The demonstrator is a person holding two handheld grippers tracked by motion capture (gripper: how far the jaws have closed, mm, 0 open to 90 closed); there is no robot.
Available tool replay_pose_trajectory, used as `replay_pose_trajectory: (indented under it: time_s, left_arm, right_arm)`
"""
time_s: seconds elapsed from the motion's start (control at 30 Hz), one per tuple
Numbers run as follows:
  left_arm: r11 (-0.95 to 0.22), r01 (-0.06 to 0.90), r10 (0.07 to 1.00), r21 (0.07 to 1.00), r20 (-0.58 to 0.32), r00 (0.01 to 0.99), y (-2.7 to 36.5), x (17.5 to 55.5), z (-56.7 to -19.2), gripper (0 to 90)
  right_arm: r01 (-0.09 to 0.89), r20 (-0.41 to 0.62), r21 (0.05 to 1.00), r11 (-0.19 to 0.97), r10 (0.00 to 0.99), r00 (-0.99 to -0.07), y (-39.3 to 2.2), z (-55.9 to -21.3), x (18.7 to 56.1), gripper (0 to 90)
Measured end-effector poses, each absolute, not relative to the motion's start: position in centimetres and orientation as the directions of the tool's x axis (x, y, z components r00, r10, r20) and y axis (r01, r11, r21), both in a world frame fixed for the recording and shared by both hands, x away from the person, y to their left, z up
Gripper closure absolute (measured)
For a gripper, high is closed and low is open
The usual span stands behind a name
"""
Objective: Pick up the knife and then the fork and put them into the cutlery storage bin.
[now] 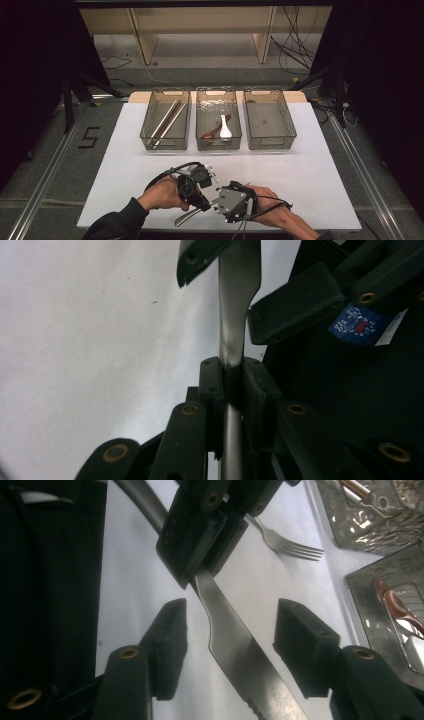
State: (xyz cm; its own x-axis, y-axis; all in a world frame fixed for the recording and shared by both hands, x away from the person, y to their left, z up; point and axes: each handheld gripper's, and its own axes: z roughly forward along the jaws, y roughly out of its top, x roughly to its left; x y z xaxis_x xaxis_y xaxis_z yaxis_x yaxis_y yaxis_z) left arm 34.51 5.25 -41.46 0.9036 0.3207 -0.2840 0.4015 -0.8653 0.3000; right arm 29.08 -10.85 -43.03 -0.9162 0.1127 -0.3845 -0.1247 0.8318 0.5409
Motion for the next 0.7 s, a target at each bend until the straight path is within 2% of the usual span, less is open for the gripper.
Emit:
replay_pose_trajectory:
  time_s: [0.4,0.7]
  left_arm:
    - [-0.88,0.384,0.299,0.282,-0.3,0.906,4.96,34.41,-41.54,79.7]
    - [-0.891,0.372,0.285,0.26,-0.318,0.904,4.63,34.43,-41.82,79.6]
  right_arm:
    - [-0.209,-0.441,0.479,0.853,0.028,-0.897,-10.51,-43.55,28.68,60.7]
    - [-0.24,-0.447,0.455,0.858,-0.014,-0.895,-10.45,-43.76,28.42,68.5]
